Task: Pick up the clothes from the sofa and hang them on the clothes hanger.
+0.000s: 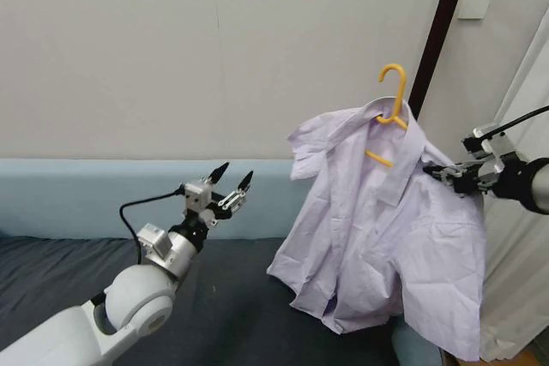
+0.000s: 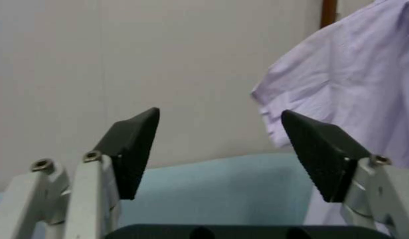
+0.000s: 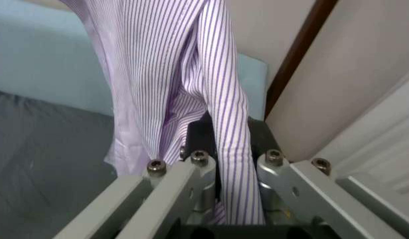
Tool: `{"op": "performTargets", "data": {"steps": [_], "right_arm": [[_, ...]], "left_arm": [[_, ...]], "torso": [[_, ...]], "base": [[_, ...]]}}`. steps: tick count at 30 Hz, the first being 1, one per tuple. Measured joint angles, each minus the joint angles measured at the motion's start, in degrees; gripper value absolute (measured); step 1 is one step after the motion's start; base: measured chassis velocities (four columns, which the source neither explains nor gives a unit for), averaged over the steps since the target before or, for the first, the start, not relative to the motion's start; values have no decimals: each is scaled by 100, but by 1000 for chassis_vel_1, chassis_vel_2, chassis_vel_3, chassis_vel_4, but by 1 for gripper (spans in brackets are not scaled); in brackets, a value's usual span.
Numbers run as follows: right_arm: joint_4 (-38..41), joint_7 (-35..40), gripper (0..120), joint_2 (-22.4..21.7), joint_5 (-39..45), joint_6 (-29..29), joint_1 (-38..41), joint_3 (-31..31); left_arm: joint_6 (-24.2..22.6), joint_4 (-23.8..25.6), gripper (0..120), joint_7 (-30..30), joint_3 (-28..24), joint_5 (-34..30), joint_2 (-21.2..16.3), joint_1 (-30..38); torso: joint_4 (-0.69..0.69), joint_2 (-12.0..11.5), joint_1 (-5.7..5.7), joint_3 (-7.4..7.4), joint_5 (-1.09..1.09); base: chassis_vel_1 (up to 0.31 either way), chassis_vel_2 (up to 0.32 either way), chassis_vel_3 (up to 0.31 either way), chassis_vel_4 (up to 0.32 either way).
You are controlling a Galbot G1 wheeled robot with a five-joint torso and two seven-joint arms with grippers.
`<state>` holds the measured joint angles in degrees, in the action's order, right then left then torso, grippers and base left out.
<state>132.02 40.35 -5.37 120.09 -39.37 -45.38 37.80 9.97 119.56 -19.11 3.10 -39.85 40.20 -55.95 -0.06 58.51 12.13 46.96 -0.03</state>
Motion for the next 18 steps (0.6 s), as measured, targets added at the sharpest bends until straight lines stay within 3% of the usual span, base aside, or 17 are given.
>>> {"op": "performTargets", "data": {"steps": [5,7,10,18], "right_arm": [[17,914,4,321,495,4,35,146],[26,1287,4,543,618,19,43,165],[32,1423,4,698,611,21,45,165],[112,1540,4,1321,-313,-146,29,-103]], "left_arm": [[-269,201,97,-181,662,716,527,-1424],[-103,231,100,-60,998,977,862,-2032],[69,218,100,60,1141,1093,1066,-2357],[1270,-80,100,1076,1922,1184,2002,-3914]], "torso": [[1,0,0,0,1],[-1,0,0,0,4],[-1,0,0,0,1],[0,0,-1,0,2]], "base": [[0,0,0,0],[0,0,0,0],[0,0,0,0],[0,0,0,0]]}}
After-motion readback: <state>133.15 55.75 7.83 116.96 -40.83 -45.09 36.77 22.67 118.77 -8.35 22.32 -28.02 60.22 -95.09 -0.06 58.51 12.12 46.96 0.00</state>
